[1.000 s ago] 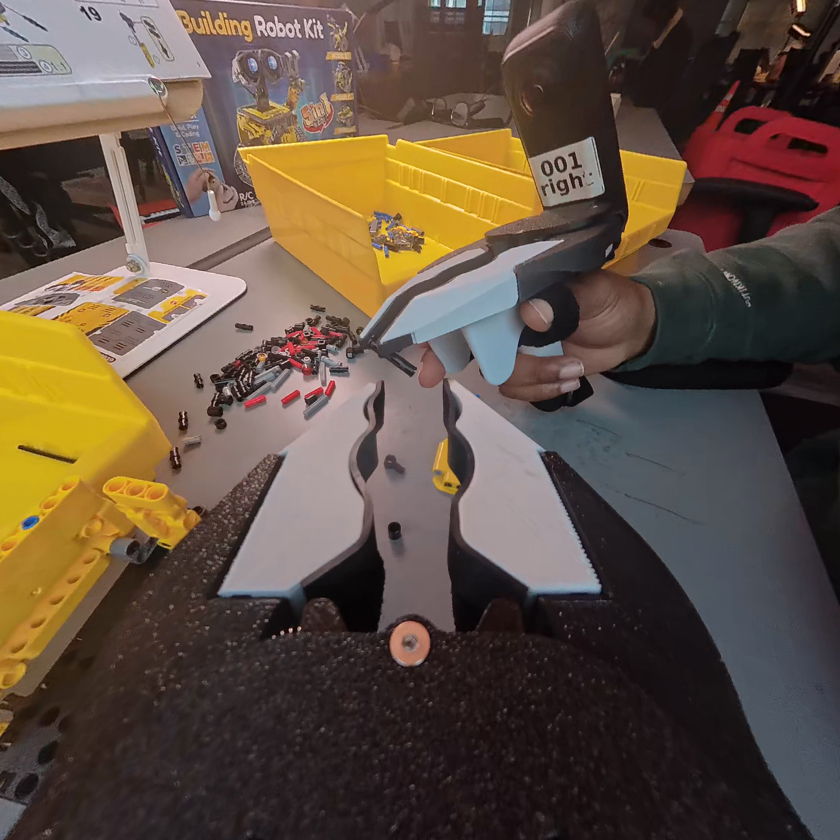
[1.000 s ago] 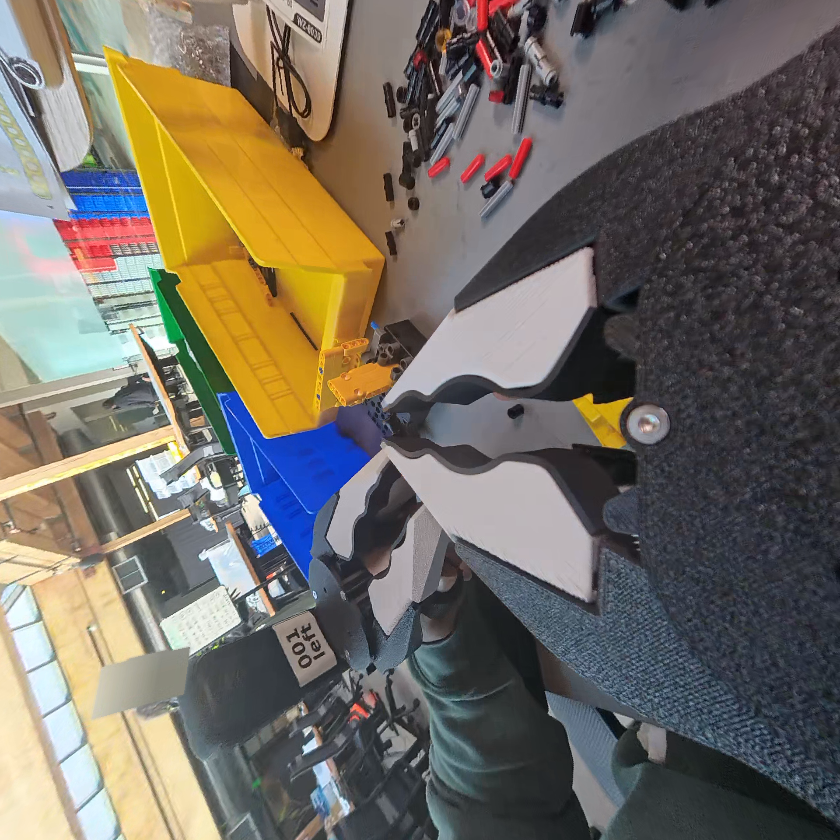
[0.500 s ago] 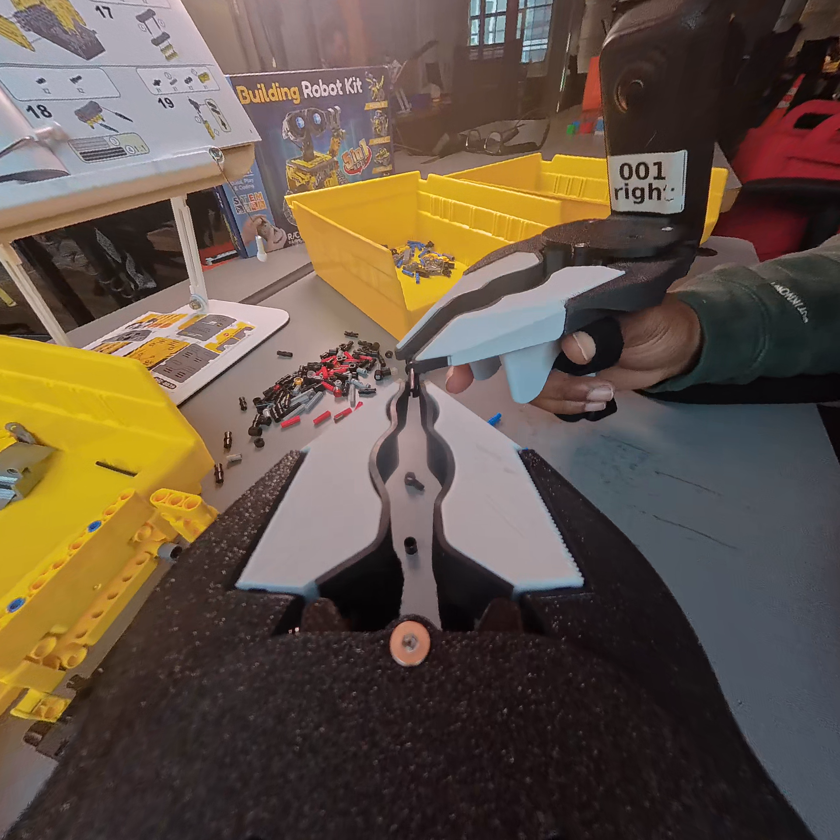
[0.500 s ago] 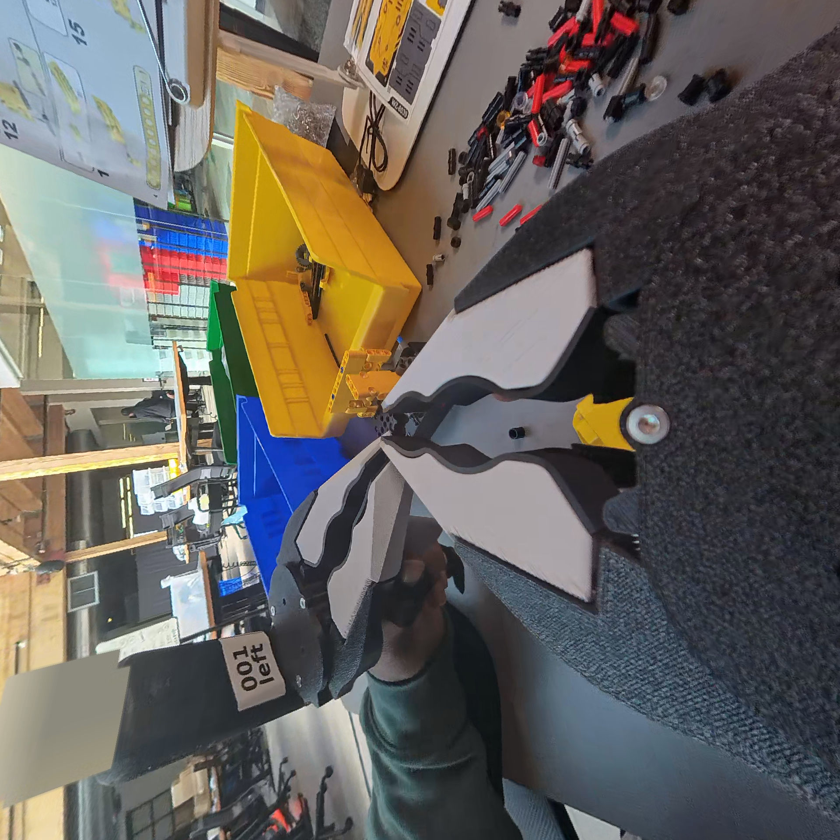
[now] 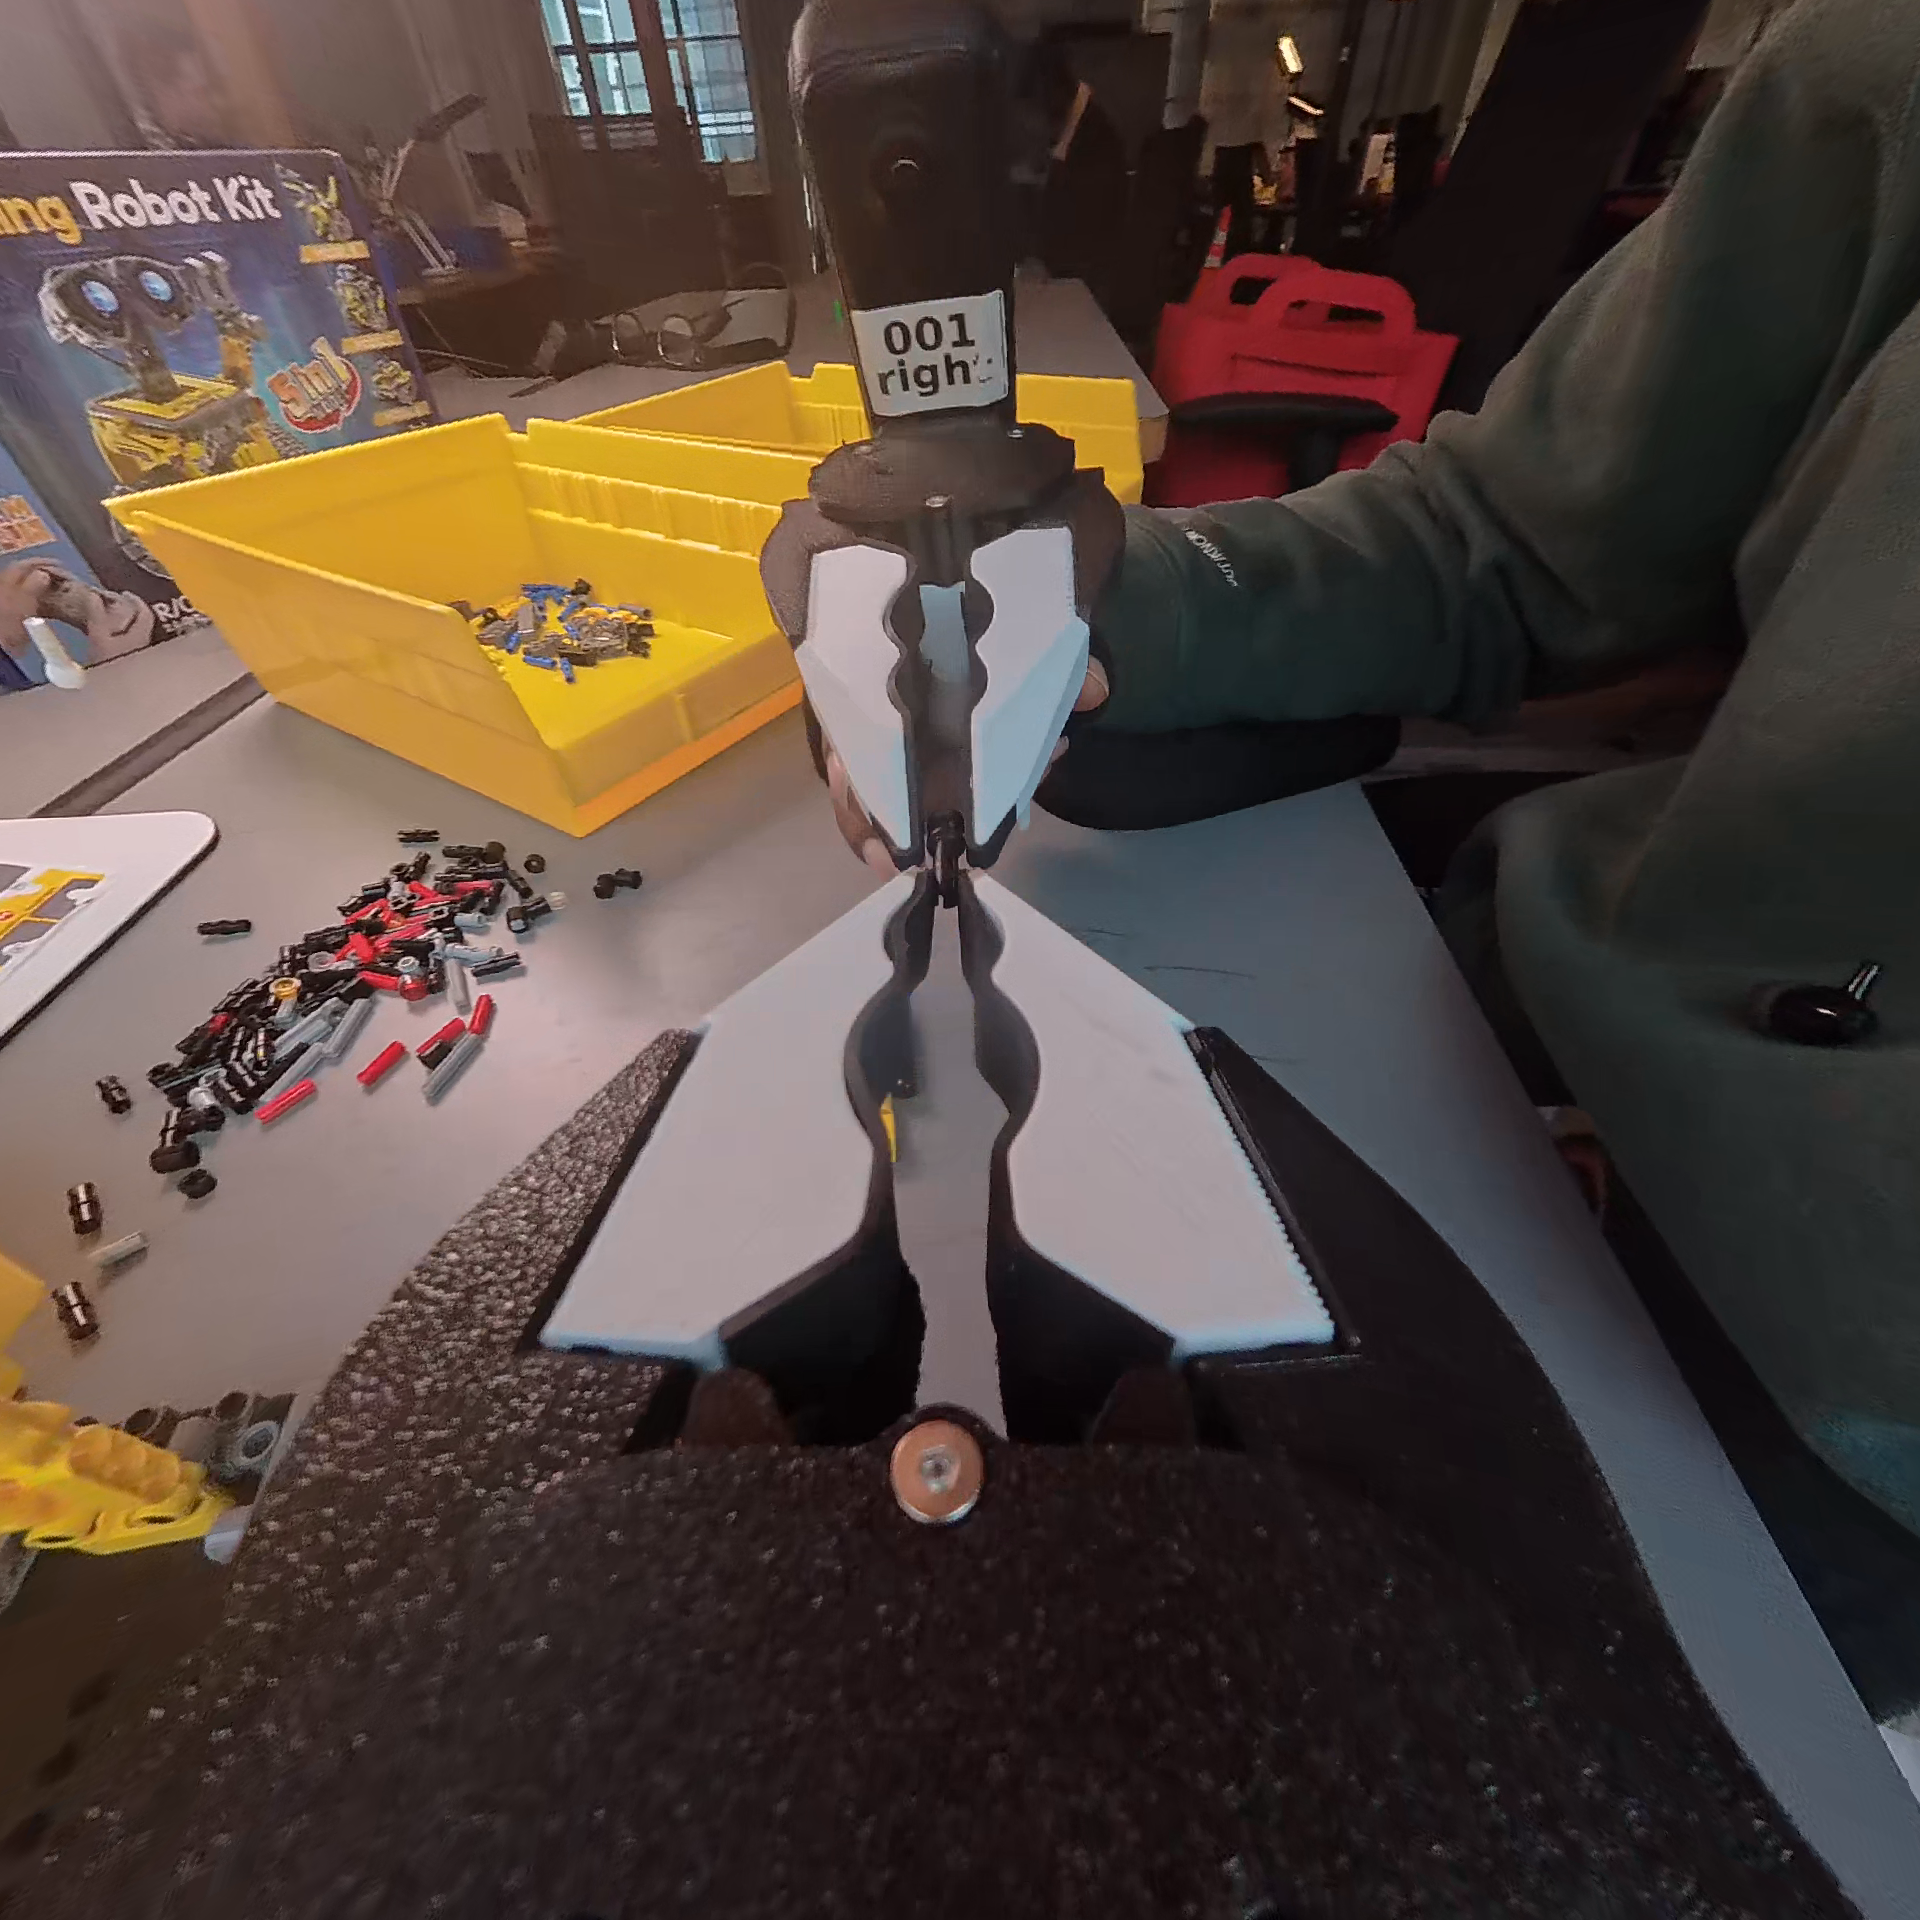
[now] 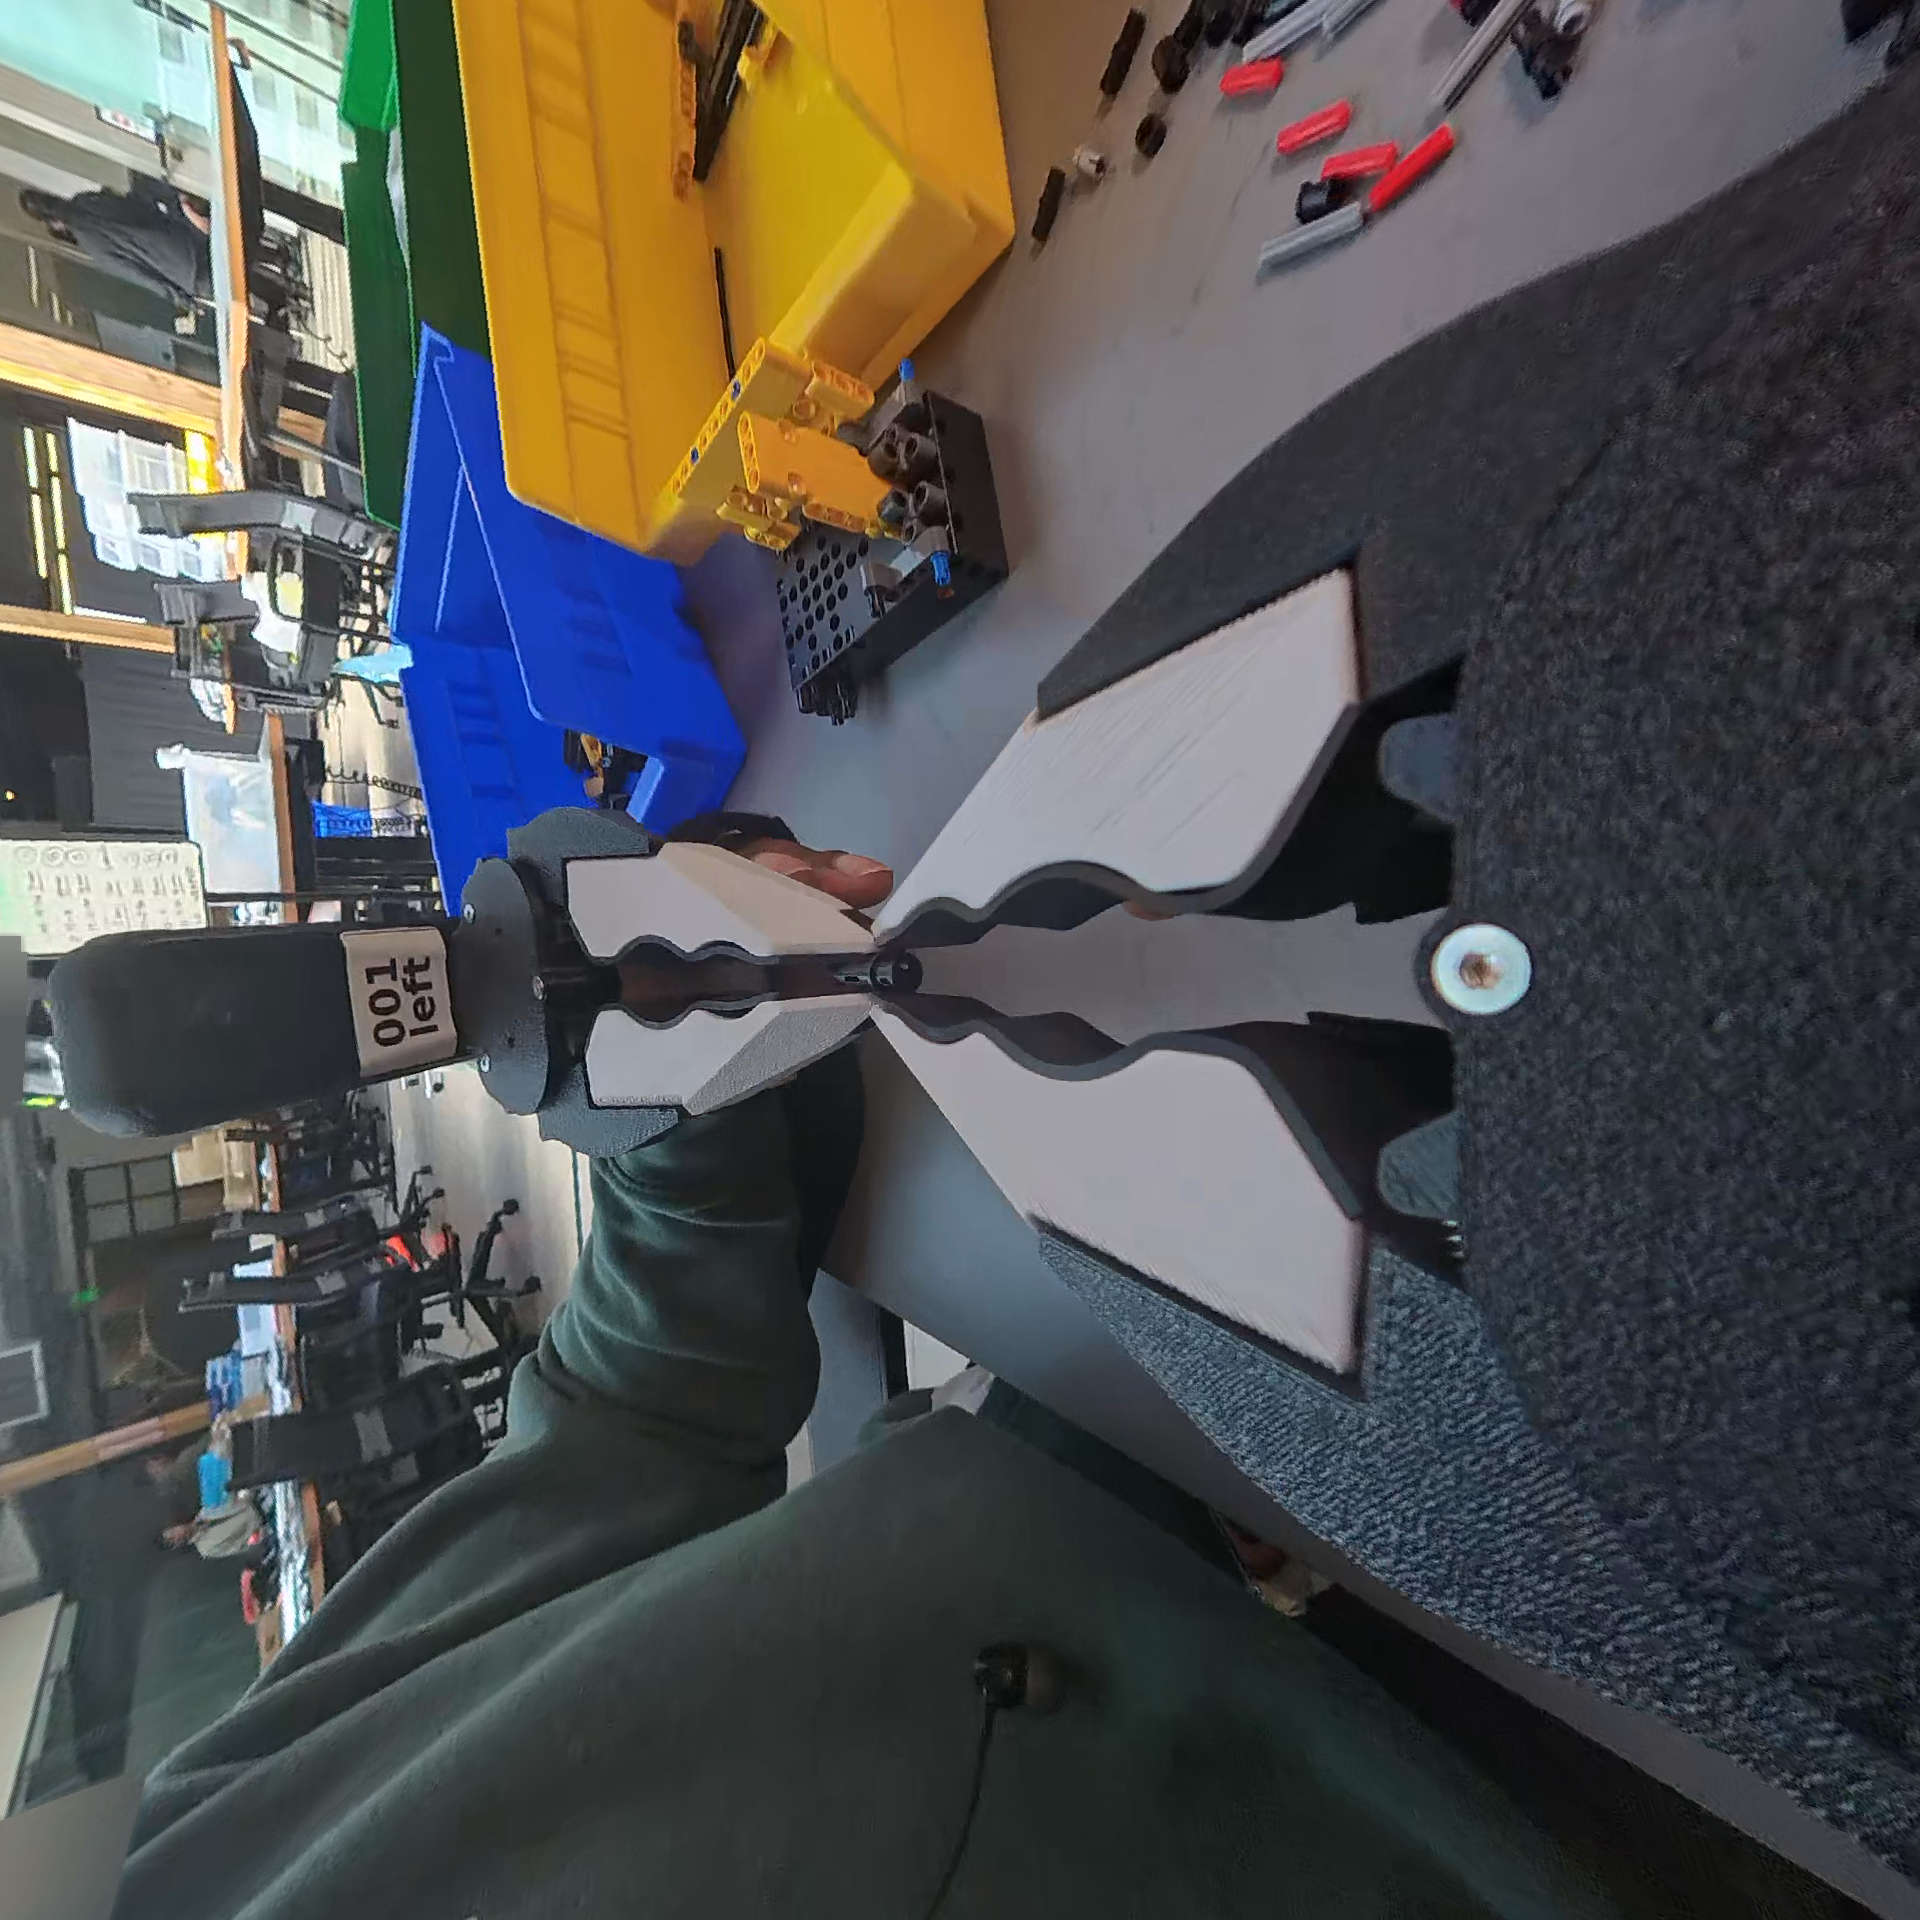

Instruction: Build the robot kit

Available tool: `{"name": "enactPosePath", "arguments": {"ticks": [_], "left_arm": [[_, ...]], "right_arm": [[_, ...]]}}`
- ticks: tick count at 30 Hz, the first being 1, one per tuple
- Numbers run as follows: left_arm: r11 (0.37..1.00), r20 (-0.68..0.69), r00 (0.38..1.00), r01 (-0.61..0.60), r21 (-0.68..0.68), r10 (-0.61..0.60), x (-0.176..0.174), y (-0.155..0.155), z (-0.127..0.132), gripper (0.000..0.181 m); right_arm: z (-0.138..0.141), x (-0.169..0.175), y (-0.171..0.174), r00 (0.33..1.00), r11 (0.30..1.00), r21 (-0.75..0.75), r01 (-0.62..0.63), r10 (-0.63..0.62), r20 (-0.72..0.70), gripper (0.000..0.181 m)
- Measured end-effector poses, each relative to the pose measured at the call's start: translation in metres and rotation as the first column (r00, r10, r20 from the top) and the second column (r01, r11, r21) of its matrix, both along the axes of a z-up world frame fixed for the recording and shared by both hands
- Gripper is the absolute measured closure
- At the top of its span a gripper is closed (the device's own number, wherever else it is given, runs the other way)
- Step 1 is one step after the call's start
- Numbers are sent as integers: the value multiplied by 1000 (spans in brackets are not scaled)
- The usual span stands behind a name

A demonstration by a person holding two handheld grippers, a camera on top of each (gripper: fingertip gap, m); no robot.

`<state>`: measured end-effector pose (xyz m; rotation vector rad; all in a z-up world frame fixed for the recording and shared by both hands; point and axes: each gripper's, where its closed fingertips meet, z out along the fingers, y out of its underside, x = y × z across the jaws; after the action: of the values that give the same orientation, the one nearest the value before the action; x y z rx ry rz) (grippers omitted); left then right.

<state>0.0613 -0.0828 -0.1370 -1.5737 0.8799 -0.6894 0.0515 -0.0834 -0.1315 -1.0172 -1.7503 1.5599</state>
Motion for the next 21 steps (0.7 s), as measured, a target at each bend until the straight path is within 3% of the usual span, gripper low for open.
{"name": "enactPosePath", "arguments": {"ticks": [8, 11, 15, 21], "left_arm": [[999, -42, 999, 30, -36, -32, -3, -5, -7, 178], [995, -168, 985, 32, -92, -47, -11, -8, -27, 178], [985, -389, 919, -12, -173, -57, -25, -12, -67, 178], [967, -481, 870, -23, -254, -106, -26, -17, -96, 178]], "right_arm": [[-15, 3, -5, 998, 999, 27, -33, 31, 63, 181], [-34, 2, -3, 992, 992, 122, -22, 7, 124, 181], [-55, -1, 2, 982, 973, 231, -6, -39, 187, 174], [-55, -7, 40, 963, 946, 289, 145, -202, 180, 170]]}}
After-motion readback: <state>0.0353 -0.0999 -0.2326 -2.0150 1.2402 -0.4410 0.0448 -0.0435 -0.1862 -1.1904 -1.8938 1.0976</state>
